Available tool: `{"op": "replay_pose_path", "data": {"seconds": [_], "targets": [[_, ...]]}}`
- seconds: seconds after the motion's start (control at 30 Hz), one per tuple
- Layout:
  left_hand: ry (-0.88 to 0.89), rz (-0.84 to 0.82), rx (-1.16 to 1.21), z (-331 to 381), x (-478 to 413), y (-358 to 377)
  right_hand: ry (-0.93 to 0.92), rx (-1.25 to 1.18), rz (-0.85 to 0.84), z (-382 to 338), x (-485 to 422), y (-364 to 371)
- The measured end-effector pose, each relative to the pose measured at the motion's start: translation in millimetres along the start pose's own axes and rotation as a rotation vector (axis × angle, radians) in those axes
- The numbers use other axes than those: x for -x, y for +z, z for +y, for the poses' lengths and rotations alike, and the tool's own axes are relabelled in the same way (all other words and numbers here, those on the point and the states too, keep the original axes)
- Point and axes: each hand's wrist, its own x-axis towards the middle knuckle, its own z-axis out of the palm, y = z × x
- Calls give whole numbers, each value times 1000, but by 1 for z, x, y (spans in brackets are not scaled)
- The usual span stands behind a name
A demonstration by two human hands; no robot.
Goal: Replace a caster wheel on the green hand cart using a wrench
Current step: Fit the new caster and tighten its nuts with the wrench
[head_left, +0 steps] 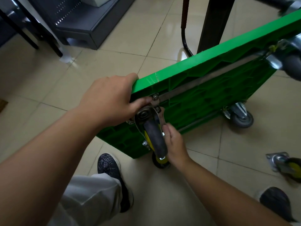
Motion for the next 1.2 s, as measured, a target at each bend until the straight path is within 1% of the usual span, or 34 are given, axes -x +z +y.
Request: {"op": "replay_pose_path", "data": {"seconds": [0.07, 0.1, 0.13, 0.17, 0.2, 0.23, 0.27, 0.3, 0.33, 0.4, 0.47, 0.53, 0.57, 0.67, 0.73, 1.0, 1.13, 1.2], "targets": [[-3, -1, -8, 1, 0, 0, 26, -17, -39, -1, 6, -10], [-5, -2, -12, 2, 0, 0, 18, 49, -89, 1, 10, -23], [-6, -3, -15, 1, 0, 0, -17, 212, -161, 3, 15, -40], [-7, -4, -15, 1, 0, -1, -79, 480, -256, 6, 19, -62], [-9, -7, -12, 1, 1, -1, -158, 799, -332, 5, 22, -86], [-9, -9, -8, 1, 1, -1, -273, 1056, -345, 1, 22, -109], [-13, -10, -6, 1, 1, -1, -416, 1202, -318, -7, 17, -129], [-16, -9, -5, 2, 2, -2, -526, 1255, -297, -19, 11, -145], [-17, -6, -4, 3, 2, -2, -603, 1256, -277, -35, 3, -157], [-18, -5, -7, 5, 2, -3, -688, 1212, -230, -70, -15, -172], [-21, -8, -7, 5, 2, -3, -774, 1179, -129, -106, -31, -175], [-20, -11, -7, 4, 2, -3, -853, 1202, -45, -135, -44, -172], [-21, -14, -6, 4, 2, -3, -898, 1230, -43, -145, -50, -168], [-26, -19, -8, 3, 1, -2, -1028, 1379, -160, -153, -62, -158], [-18, -20, -10, 3, 1, -2, -1081, 1429, -186, -150, -64, -151], [-16, -14, -12, 2, 1, -2, -1087, 1436, 24, -133, -61, -138], [-25, -12, -7, 3, 2, -2, -1005, 1382, 46, -117, -66, -139], [-27, -14, -14, 3, 2, -2, -947, 1313, 33, -105, -67, -136]]}}
